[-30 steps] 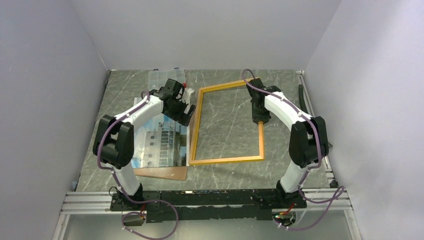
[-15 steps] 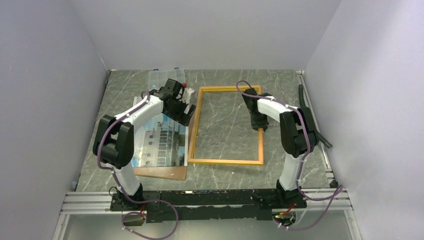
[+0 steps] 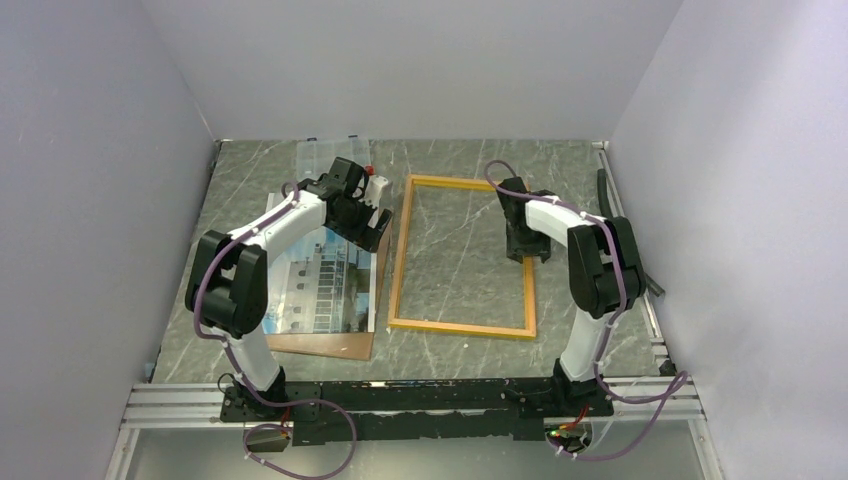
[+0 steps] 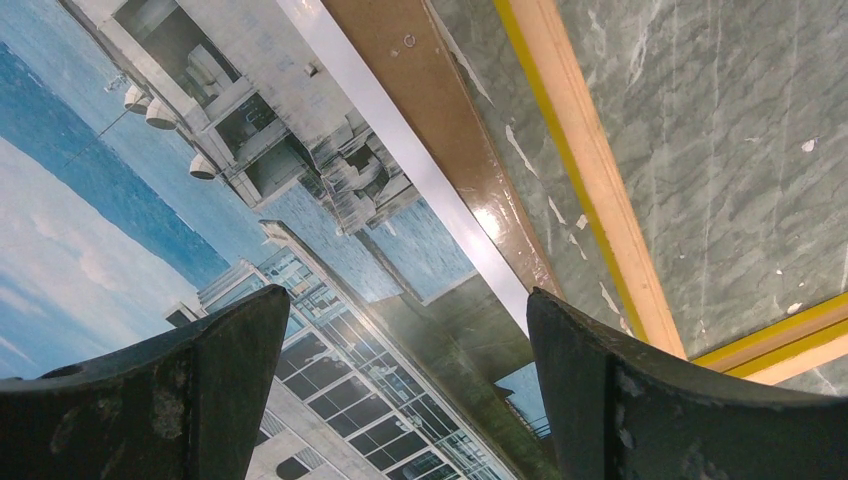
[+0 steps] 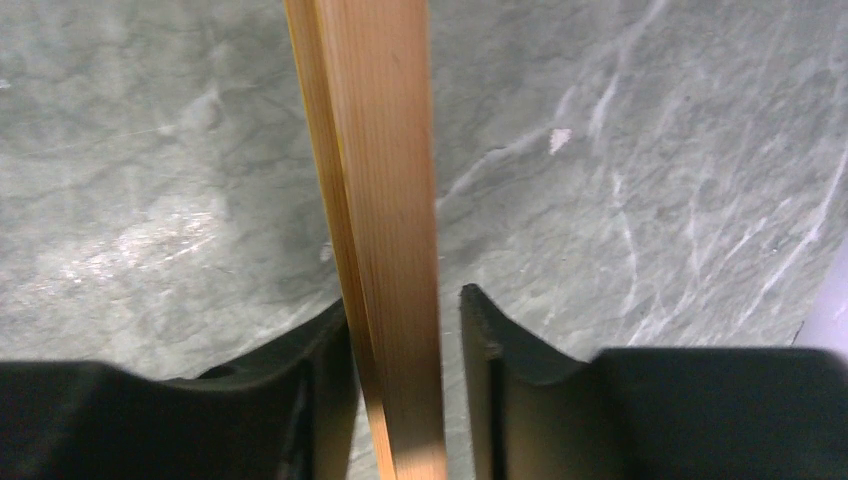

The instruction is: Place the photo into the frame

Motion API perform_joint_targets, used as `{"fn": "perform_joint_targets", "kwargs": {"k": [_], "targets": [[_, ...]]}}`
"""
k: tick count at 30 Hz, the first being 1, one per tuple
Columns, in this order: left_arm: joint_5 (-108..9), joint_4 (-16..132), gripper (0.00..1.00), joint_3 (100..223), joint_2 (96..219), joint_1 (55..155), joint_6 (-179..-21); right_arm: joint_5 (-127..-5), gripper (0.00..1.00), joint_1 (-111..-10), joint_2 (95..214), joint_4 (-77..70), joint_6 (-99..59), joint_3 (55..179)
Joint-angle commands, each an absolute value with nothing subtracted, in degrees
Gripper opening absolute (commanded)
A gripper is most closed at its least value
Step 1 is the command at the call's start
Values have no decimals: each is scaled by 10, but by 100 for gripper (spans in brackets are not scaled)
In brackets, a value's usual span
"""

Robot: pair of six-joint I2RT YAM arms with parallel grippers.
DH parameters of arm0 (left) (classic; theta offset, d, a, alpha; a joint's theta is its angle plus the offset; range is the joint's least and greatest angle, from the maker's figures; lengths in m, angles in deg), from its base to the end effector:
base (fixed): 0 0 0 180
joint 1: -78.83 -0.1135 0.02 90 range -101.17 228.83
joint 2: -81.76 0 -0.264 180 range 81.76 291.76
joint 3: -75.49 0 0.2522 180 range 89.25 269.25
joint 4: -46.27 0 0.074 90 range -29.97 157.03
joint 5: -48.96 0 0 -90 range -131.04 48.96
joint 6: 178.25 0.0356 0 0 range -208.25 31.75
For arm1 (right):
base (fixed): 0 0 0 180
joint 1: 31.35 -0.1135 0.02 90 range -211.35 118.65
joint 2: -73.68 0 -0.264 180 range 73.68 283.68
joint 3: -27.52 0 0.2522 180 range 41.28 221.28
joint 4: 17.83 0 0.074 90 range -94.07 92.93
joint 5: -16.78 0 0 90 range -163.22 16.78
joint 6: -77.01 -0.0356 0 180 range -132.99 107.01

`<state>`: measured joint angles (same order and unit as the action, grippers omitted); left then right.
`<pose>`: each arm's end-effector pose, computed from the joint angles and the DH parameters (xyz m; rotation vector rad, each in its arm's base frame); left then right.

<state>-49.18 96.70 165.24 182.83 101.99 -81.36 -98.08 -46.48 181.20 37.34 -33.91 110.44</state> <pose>0.3379 -0.1500 0.2269 0.7355 2.5563 -0.2820 0.3395 0.0763 0.1557 0.1963 2.7894 -0.5086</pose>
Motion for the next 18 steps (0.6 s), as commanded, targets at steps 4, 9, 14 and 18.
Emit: {"fn": "perform_joint_targets", "kwargs": {"k": [4, 9, 14, 18], "targets": [[-502, 969, 95, 1654, 1798, 1018, -801, -942, 63, -430, 1811, 338, -348, 1075], [-513, 991, 95, 1666, 1796, 1012, -806, -943, 62, -422, 1800, 343, -354, 1087], [-564, 1058, 95, 1735, 1801, 952, -820, -941, 61, -433, 1760, 354, -366, 1131], [-598, 1099, 95, 1773, 1778, 864, -796, -878, 64, -482, 1727, 357, -365, 1166]]}}
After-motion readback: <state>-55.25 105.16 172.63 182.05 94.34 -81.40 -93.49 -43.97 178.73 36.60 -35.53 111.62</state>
